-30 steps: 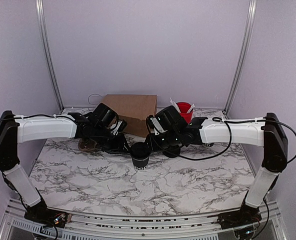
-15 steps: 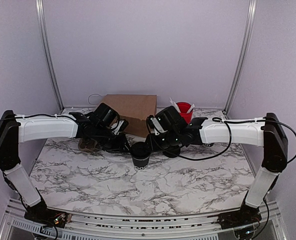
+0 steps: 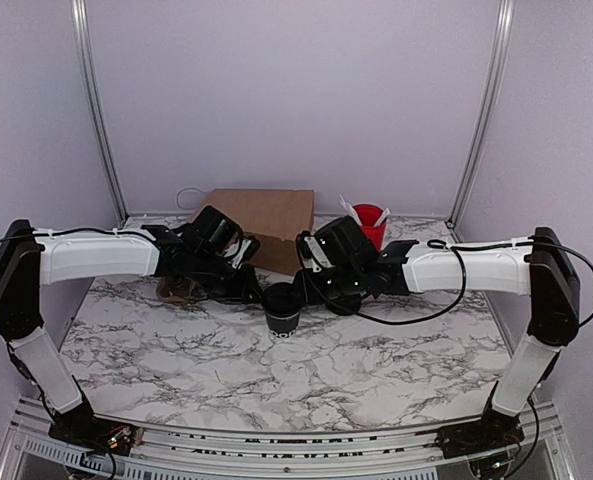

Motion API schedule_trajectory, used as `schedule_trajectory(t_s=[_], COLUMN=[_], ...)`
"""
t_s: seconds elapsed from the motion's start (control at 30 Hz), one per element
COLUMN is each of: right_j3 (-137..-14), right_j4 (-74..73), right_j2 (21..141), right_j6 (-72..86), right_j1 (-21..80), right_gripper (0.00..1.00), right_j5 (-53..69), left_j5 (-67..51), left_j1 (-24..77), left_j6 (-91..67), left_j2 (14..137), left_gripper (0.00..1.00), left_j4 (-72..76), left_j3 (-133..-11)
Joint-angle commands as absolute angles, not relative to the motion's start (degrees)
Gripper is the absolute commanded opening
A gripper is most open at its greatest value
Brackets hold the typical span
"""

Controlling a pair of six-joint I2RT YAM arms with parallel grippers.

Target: Pack the takeout coffee

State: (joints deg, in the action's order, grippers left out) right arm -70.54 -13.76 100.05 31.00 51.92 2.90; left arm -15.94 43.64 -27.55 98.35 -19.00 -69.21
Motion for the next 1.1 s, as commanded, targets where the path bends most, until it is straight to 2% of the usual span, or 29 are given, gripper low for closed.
schedule_trajectory(t_s=[0.0, 0.67, 1.07], right_j3=[-67.7, -66.9, -74.8], right_j4=[-19.3, -18.8, -20.0], right_j2=[102.5, 103.9, 99.9], right_j6=[32.1, 33.4, 34.0], right_j1=[53.5, 54.2, 54.1], right_gripper=[0.28, 0.28, 0.3], right_j5=[4.2, 4.0, -0.8], left_j5=[-11.0, -9.9, -9.0], left_j1=[44.9, 45.1, 45.1], left_j6=[-25.6, -26.2, -24.3], left_j2=[105.5, 106.5, 105.0], left_gripper=[0.15, 0.09, 0.11], left_j4=[-26.2, -24.3, -28.2], left_j3=[-64.7, -61.3, -72.2])
